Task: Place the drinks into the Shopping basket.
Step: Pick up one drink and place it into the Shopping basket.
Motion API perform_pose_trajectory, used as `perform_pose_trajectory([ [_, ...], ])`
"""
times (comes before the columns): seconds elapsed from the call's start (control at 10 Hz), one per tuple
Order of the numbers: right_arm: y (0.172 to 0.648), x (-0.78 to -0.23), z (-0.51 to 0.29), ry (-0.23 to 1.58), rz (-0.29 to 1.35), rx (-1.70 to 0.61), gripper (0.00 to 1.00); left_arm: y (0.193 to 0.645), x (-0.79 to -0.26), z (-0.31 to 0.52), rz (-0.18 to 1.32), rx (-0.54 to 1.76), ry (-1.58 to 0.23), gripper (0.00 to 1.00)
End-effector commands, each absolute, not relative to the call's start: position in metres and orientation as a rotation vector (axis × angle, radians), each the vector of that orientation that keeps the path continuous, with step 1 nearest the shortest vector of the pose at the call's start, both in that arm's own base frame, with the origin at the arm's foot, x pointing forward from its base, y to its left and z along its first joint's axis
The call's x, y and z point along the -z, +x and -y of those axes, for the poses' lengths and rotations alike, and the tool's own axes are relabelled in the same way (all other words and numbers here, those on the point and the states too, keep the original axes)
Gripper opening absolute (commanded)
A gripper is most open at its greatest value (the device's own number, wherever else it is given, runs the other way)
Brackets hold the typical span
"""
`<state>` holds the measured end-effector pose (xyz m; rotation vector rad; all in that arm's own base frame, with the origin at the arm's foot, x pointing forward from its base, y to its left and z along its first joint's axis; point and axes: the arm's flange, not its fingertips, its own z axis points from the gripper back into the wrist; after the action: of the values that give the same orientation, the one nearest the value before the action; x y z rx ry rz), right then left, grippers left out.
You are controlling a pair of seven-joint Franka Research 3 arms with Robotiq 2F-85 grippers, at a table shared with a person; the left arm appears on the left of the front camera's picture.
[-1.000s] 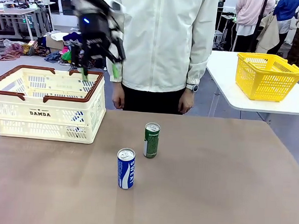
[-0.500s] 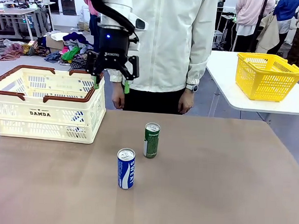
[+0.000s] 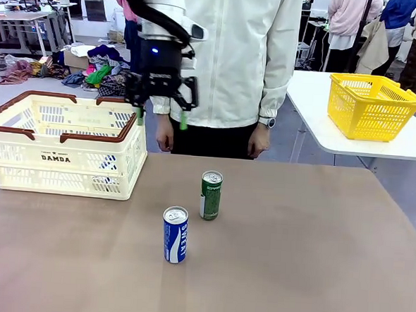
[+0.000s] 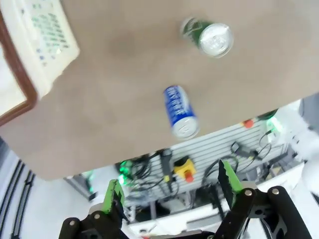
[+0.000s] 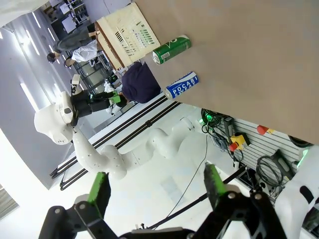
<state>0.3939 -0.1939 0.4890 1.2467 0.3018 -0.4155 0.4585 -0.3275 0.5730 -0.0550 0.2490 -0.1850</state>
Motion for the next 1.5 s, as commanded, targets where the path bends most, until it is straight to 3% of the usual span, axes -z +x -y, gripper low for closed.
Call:
perform_pose_trajectory([
  [0.0, 0.392, -0.492, 0.193, 1.228, -0.31, 0.433, 1.0, 0.422, -0.537, 0.365, -0.146, -0.014, -0.03, 1.0],
  [0.5, 0.392, -0.492, 0.193, 1.228, -0.31, 0.433, 1.0, 0.431, -0.478, 0.424, -0.021, -0.233, 0.028, 1.0],
  [0.9, 0.392, -0.492, 0.193, 1.228, -0.31, 0.433, 1.0, 0.46, -0.42, 0.434, 0.075, -0.224, 0.01, 1.0],
  [1.4, 0.392, -0.492, 0.193, 1.228, -0.31, 0.433, 1.0, 0.467, -0.394, 0.432, 0.029, -0.231, 0.031, 1.0],
])
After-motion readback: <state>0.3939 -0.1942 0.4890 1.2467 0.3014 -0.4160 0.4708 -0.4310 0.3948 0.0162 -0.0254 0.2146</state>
